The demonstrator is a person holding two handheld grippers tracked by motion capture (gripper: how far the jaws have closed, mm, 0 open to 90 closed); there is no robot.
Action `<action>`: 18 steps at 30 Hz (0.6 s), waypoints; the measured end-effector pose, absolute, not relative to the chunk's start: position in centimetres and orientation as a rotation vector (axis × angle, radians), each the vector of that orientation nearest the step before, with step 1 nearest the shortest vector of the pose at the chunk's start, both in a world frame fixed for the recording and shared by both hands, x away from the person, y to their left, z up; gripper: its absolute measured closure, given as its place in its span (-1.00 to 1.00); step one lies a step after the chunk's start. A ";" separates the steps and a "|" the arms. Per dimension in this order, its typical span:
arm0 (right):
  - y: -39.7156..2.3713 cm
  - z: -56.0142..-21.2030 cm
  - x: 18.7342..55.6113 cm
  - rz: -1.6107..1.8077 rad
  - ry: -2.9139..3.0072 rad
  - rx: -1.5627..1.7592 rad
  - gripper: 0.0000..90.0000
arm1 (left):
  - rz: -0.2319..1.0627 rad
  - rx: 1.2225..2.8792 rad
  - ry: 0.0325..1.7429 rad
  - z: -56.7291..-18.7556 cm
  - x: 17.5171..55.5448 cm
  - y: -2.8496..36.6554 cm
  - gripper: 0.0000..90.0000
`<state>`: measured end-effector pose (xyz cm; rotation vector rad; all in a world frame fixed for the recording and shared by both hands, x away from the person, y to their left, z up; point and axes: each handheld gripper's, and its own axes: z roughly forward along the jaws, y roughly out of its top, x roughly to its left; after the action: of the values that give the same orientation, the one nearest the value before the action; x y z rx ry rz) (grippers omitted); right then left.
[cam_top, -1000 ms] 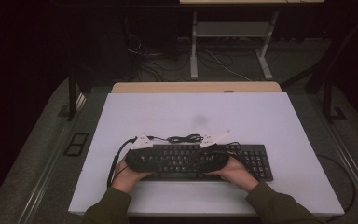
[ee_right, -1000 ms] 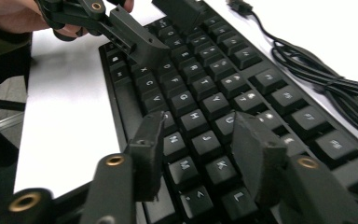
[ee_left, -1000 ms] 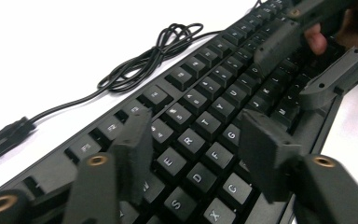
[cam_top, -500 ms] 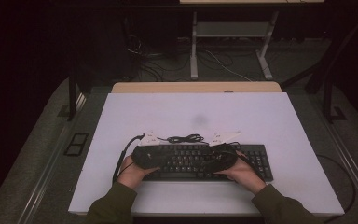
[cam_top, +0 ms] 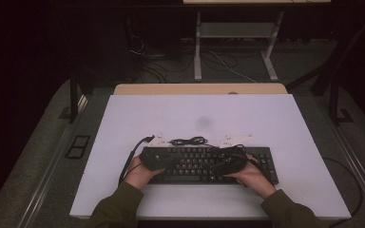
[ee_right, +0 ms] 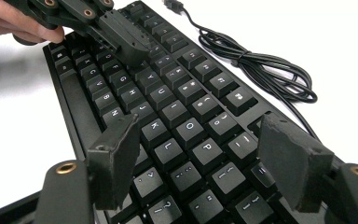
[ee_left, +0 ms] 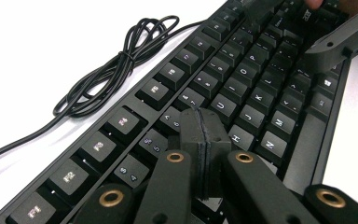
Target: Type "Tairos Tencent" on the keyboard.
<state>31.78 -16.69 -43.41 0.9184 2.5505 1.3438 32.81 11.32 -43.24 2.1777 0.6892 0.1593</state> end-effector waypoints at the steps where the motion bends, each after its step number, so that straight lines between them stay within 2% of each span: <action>1: -16.7 -43.4 31.8 1.344 2.548 0.922 -0.35 | 0.158 2.176 0.691 -43.3 32.8 11.3 0.97; 18: -16.7 -43.4 31.8 1.336 2.543 0.928 -0.35 | 0.146 2.183 0.694 -43.6 33.0 11.1 0.97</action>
<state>31.79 -16.73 -43.42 0.9279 2.5426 1.3362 32.97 11.13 -43.60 2.1831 0.6943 0.1457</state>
